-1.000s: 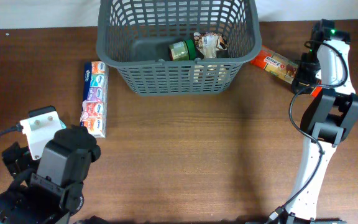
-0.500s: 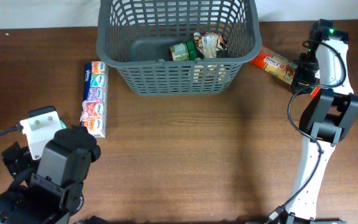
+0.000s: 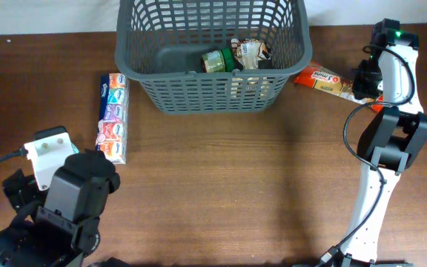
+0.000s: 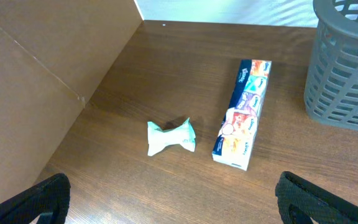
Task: Pack container
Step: 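Lower the right gripper onto the red spaghetti pack and grasp it, then lift the spaghetti pack and carry it over the basket, then release the spaghetti pack into the basket and retract the right arm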
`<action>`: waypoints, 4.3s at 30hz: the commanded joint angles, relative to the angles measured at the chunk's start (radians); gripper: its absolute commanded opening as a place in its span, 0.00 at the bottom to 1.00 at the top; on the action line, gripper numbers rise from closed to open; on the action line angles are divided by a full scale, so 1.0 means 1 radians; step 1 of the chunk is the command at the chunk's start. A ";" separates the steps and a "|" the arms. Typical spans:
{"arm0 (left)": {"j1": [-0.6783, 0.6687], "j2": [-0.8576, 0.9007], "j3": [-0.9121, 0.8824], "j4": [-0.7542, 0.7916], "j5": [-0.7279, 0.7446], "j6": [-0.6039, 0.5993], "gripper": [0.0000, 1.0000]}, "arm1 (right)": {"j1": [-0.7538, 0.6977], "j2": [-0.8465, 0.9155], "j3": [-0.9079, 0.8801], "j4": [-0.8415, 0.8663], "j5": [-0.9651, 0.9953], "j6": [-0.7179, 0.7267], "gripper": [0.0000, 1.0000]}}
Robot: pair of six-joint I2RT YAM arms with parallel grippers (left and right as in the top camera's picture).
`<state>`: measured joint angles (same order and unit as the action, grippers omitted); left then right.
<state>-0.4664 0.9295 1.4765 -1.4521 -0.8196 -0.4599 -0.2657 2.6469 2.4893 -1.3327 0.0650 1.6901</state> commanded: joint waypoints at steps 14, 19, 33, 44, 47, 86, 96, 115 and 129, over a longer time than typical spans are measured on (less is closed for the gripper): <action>-0.002 0.002 0.007 0.000 -0.005 0.006 1.00 | -0.114 -0.109 0.205 -0.045 -0.004 -0.371 0.04; -0.002 0.002 0.007 0.000 -0.005 0.006 0.99 | -0.189 -0.258 0.397 -0.085 -0.008 -0.518 0.04; -0.002 0.002 0.007 0.000 -0.005 0.006 1.00 | 0.040 -0.622 0.650 0.172 -0.575 -1.141 0.04; -0.002 0.002 0.007 0.000 -0.005 0.006 0.99 | 0.478 -0.547 0.491 0.135 -0.372 -1.529 0.04; -0.002 0.002 0.007 0.000 -0.005 0.006 0.99 | 0.504 -0.517 0.414 0.217 -0.364 -1.511 0.04; -0.002 0.002 0.007 0.000 -0.005 0.006 0.99 | 0.468 -0.231 0.134 0.406 -0.405 -1.236 0.46; -0.002 0.002 0.007 0.000 -0.005 0.006 0.99 | 0.468 -0.232 0.143 0.397 -0.458 -1.236 0.74; -0.002 0.002 0.007 0.000 -0.005 0.006 0.99 | 0.299 -0.441 0.647 0.328 -0.591 -1.181 0.82; -0.002 0.002 0.007 0.000 -0.005 0.006 0.99 | -0.238 -0.551 0.637 -0.366 -0.203 -1.188 0.85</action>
<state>-0.4664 0.9314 1.4765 -1.4521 -0.8196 -0.4599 -0.4419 2.0872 3.1336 -1.6466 -0.3103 0.5034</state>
